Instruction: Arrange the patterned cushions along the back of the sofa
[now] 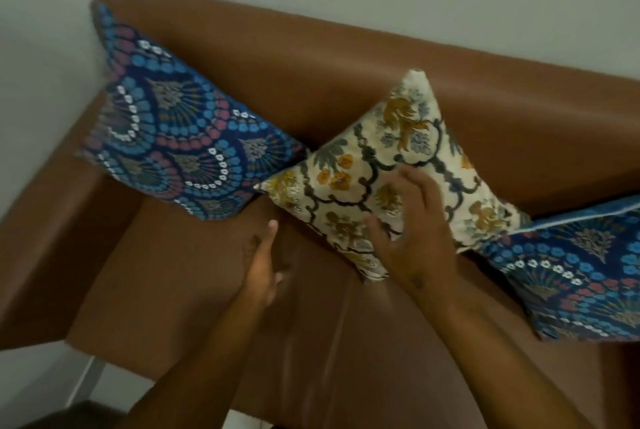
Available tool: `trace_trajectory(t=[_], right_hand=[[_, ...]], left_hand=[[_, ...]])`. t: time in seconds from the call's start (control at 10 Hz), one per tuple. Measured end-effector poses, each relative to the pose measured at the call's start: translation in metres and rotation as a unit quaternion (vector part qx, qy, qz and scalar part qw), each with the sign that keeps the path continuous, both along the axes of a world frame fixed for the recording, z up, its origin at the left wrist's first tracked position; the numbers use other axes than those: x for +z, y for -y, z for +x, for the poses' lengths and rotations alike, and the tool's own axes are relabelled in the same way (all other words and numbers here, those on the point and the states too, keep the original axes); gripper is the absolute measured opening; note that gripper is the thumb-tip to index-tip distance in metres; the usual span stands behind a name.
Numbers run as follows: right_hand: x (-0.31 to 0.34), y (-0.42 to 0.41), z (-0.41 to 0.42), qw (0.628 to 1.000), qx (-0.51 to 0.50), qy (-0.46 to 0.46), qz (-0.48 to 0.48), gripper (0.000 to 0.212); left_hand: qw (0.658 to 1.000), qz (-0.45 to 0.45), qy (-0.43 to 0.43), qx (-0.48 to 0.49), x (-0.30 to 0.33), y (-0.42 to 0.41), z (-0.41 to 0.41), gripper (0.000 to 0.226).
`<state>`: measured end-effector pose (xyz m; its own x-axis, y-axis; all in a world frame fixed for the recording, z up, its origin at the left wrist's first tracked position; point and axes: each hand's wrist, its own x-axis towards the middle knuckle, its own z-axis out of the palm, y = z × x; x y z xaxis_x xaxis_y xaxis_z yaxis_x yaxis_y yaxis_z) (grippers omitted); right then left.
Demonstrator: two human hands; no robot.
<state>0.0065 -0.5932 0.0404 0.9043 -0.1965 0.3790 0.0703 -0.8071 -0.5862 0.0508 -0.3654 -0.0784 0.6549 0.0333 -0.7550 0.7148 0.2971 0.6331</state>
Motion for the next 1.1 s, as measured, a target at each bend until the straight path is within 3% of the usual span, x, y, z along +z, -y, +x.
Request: trace_trajectory(t=[0.1,0.3,0.4,0.6,0.8,0.9,1.0,1.1], right_hand=[[-0.007,-0.099,0.084,0.989,0.092,-0.115,0.008,0.066],[-0.029,-0.164,0.197,0.953,0.107,-0.283,0.004,0.107],[-0.044,-0.17,0.211,0.96,0.079,-0.264,-0.042,0.104],[-0.054,-0.163,0.188,0.975,0.01,-0.215,-0.052,0.095],[-0.039,-0.163,0.152,0.979,-0.025,-0.184,-0.078,0.081],[-0.036,-0.153,0.103,0.979,-0.061,-0.163,-0.102,0.073],[-0.047,-0.111,0.007,0.946,-0.078,-0.248,-0.192,0.075],[-0.047,-0.088,-0.054,0.919,-0.108,-0.336,-0.174,0.081]], left_hand=[[0.998,0.039,0.055,-0.002,0.009,-0.101,0.049,0.051],[0.988,0.068,0.136,0.031,0.022,-0.194,0.13,0.032],[0.989,0.019,0.148,-0.006,0.015,-0.205,0.165,0.034],[0.992,0.027,0.121,-0.019,0.015,-0.184,0.169,0.034],[0.998,0.029,0.052,-0.02,0.035,-0.171,0.159,0.095],[0.997,0.055,0.045,-0.043,0.046,-0.167,0.145,0.084],[0.97,0.153,0.123,-0.141,0.057,-0.151,0.087,0.067],[0.931,0.219,0.207,-0.207,0.063,-0.135,0.031,0.075]])
